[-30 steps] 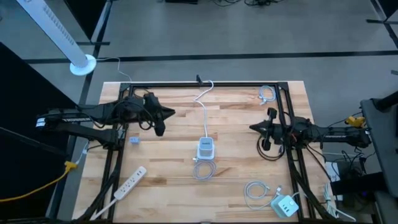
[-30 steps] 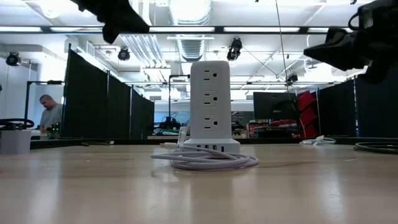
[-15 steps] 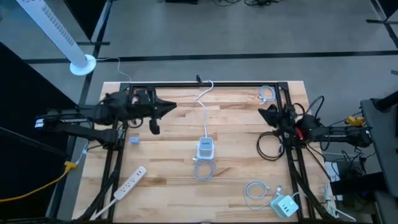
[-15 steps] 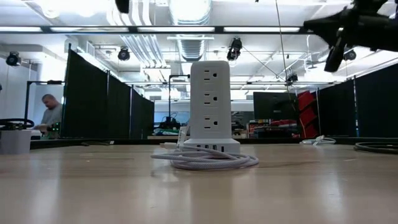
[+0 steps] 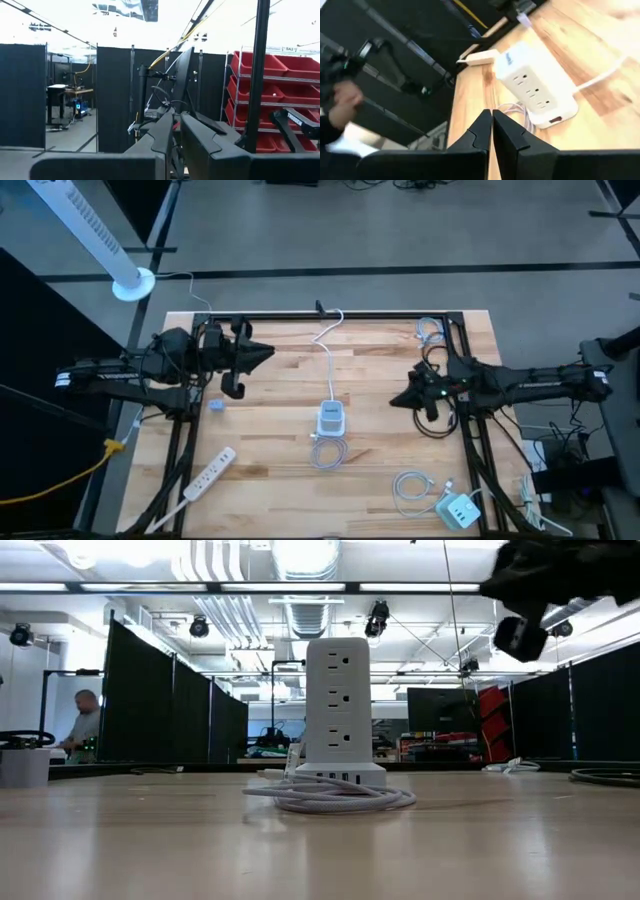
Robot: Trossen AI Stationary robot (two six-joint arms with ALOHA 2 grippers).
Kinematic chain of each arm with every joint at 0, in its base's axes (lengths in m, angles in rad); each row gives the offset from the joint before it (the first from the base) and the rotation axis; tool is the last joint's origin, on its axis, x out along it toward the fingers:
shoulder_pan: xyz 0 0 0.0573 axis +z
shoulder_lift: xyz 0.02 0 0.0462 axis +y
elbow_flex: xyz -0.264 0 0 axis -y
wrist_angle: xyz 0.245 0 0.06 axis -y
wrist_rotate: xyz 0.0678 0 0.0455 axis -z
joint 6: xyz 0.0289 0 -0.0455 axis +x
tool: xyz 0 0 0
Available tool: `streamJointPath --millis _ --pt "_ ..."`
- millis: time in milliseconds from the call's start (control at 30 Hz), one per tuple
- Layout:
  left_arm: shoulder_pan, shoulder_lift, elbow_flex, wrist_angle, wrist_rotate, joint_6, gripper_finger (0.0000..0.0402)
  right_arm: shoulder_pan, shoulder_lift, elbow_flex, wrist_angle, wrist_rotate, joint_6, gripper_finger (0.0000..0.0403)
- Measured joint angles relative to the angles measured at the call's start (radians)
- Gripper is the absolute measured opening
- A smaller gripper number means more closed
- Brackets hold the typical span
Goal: Plug in charger cables
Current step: Insert the right black charger cable into the top white outlet extension
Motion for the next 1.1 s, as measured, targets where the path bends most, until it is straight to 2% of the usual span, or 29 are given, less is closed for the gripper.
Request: streamJointPath --millis 133,367,500,567,633,733,833,900,967,1100 --pt "0.0 0.001 0.0 0.0 -0.012 -0.005 0.0025 0.001 0.124 0.118 0.002 -0.002 0.055 0.0" --pt "0.0 0.002 0.0 0.004 -0.016 -0.107 0.0025 0.011 0.328 0.283 -0.047 -0.051 -0.103 0.0" --pt "0.0 0.002 0.0 0.01 -0.016 -0.177 0.0025 0.008 0.406 0.328 -0.081 -0.157 -0.168 0.0" --pt "0.0 0.006 0.0 0.017 -0.016 -0.184 0.0025 0.007 0.442 0.344 -0.129 -0.248 -0.23 0.0" --pt "0.0 0.005 0.001 0.023 -0.016 -0.184 0.0025 0.008 0.47 0.367 -0.28 -0.299 -0.269 0.0" --pt "0.0 0.006 0.001 0.023 -0.016 -0.18 0.0025 0.007 0.491 0.392 -0.612 -0.273 -0.36 0.0" --pt "0.0 0.007 0.001 0.015 -0.016 -0.151 0.0025 0.007 0.504 0.394 -0.945 -0.181 -0.478 0.0" --pt "0.0 0.011 0.001 0.017 -0.016 -0.128 0.0025 0.008 0.509 0.388 -1.104 -0.127 -0.523 0.0005" --pt "0.0 0.016 0.001 0.015 -0.015 -0.126 0.0025 0.007 0.509 0.379 -1.178 -0.104 -0.53 0.002" --pt "0.0 0.032 0.001 0.012 -0.015 -0.127 0.0025 0.008 0.507 0.369 -1.174 -0.055 -0.528 0.0074"
